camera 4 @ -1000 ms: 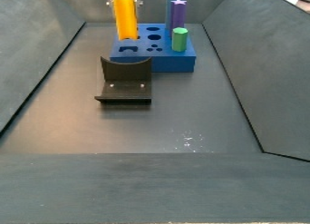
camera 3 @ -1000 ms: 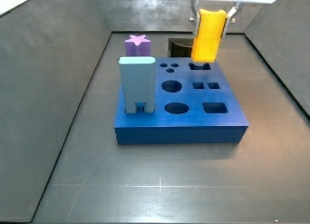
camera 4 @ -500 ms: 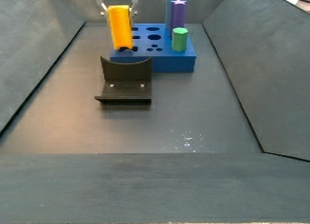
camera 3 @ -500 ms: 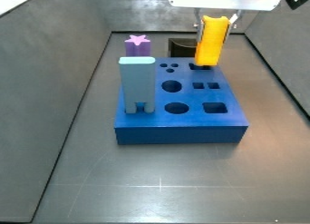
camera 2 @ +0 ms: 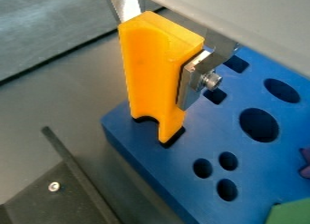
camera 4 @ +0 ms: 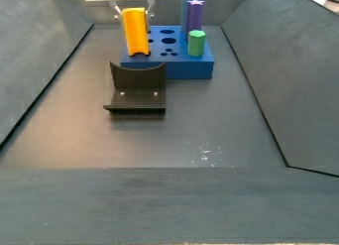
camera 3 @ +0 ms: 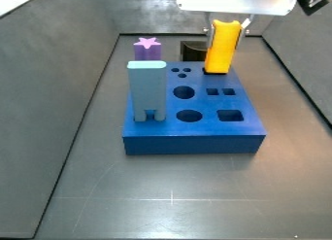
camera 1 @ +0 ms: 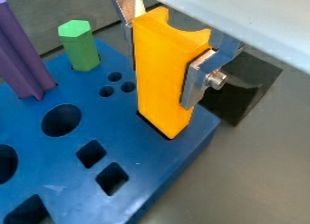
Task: Pick up the arch object. Move up. Rotate the arch object. Move to above the board. Insert the arch object.
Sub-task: Insert the arch object.
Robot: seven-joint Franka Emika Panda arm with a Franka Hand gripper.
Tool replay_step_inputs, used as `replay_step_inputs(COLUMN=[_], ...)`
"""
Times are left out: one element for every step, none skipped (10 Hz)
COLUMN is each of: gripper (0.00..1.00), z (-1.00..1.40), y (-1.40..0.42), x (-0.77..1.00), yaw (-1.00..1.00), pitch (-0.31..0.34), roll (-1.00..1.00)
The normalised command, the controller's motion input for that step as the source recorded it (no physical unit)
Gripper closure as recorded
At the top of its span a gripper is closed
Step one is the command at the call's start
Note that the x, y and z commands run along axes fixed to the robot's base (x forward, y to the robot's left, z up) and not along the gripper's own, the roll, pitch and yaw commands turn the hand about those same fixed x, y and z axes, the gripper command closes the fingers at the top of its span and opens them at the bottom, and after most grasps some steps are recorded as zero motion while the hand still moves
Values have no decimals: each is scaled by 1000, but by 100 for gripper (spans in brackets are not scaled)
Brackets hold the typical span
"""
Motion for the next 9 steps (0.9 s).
replay_step_inputs(gripper=[100,100,100,100,100,100,100,100,100], z=[-69,-174,-229,-226,-260,-320,-417,-469,-546], y=[-31,0,9,9,40,43,0,0,0], x=[-49,0,0,0,0,0,0,0,14], yaw=[-109,0,6,20,111,154,89,71,20], pitch=[-74,-44,-16,-16,-14,-34,-76,-90,-100], roll=[-4,0,20,23,41,50,47,70,74])
